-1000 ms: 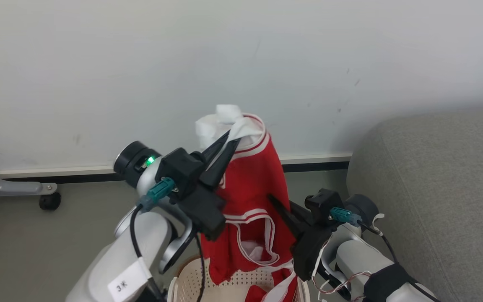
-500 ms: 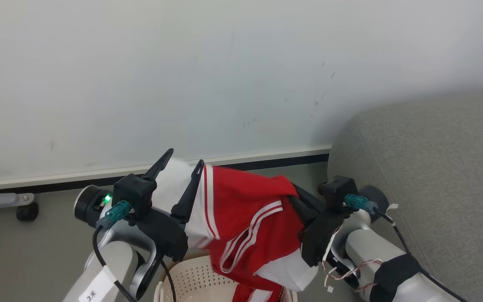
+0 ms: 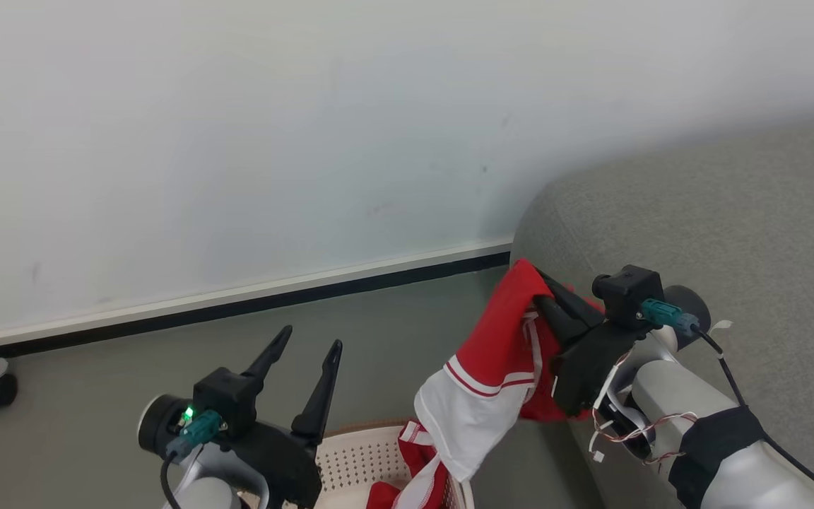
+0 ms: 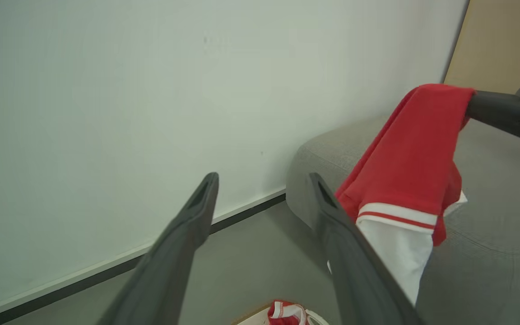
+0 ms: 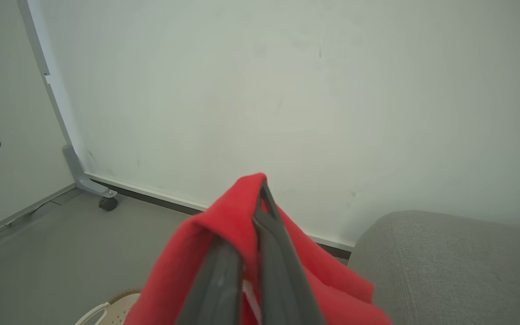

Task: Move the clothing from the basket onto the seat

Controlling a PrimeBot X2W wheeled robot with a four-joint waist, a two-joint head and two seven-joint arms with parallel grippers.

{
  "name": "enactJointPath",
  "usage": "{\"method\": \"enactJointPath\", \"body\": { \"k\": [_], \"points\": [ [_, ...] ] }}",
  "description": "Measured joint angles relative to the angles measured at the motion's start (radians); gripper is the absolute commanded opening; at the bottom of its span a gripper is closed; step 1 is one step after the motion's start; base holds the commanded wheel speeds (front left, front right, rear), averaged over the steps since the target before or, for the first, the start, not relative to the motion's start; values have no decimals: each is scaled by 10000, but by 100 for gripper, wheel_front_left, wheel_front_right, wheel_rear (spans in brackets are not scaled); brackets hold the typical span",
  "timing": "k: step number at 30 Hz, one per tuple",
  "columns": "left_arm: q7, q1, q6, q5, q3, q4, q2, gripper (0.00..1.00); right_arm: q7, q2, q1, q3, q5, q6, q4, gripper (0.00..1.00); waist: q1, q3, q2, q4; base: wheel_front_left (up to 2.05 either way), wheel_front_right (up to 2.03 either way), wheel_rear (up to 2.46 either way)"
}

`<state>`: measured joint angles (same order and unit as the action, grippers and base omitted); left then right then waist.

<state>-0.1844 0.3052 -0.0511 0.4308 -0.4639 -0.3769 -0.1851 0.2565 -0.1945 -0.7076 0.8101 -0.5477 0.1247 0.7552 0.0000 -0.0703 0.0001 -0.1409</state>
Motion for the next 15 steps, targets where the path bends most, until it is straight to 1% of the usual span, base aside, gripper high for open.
{"method": "enactJointPath", "body": {
  "k": [6,15],
  "points": [
    [-198,-629,0,38,-102,113,121,100,0,-272,5,-54,190,0,-405,0,0,8,0,-482,0,0,0],
    [-380,-922,0,54,-347,397,380,100,0,-644,13,-234,483,0,-1210,0,0,56,0,-1367,0,0,0]
  ]
}}
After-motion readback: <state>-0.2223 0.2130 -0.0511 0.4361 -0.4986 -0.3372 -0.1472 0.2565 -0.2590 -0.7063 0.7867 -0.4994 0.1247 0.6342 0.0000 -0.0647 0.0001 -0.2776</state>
